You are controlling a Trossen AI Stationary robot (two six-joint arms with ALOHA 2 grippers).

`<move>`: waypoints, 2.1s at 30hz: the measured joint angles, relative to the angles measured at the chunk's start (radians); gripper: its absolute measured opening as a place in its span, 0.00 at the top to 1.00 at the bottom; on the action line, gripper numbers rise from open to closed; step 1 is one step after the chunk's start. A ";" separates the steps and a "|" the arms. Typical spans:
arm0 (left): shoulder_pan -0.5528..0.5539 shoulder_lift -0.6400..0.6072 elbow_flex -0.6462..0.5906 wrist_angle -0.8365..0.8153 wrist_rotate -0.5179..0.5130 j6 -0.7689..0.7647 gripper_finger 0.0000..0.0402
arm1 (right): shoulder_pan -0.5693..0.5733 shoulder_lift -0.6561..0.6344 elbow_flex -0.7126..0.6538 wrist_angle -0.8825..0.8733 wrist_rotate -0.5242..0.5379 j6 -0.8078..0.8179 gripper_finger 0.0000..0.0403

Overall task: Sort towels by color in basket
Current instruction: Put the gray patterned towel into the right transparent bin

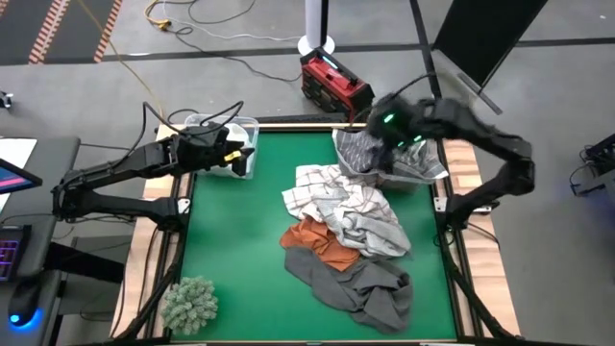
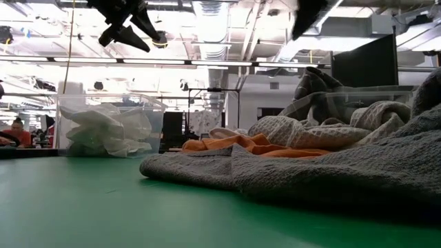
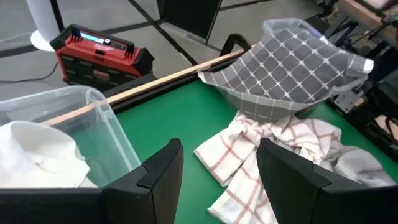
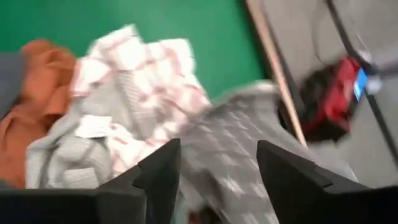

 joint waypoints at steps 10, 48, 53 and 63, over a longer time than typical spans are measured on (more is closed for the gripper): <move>0.000 0.000 -0.001 -0.008 0.017 0.017 0.52 | 0.112 0.284 -0.002 -0.037 0.156 -0.159 0.35; 0.000 -0.002 -0.002 0.006 0.066 0.116 0.52 | -0.097 0.165 -0.002 -0.205 0.189 0.140 0.95; 0.000 -0.002 -0.003 0.061 0.063 0.138 0.52 | -0.104 -0.050 0.000 -0.298 0.337 0.321 0.95; 0.000 -0.002 -0.003 0.152 0.066 0.182 0.52 | -0.191 -0.276 -0.209 -0.298 0.322 0.563 0.95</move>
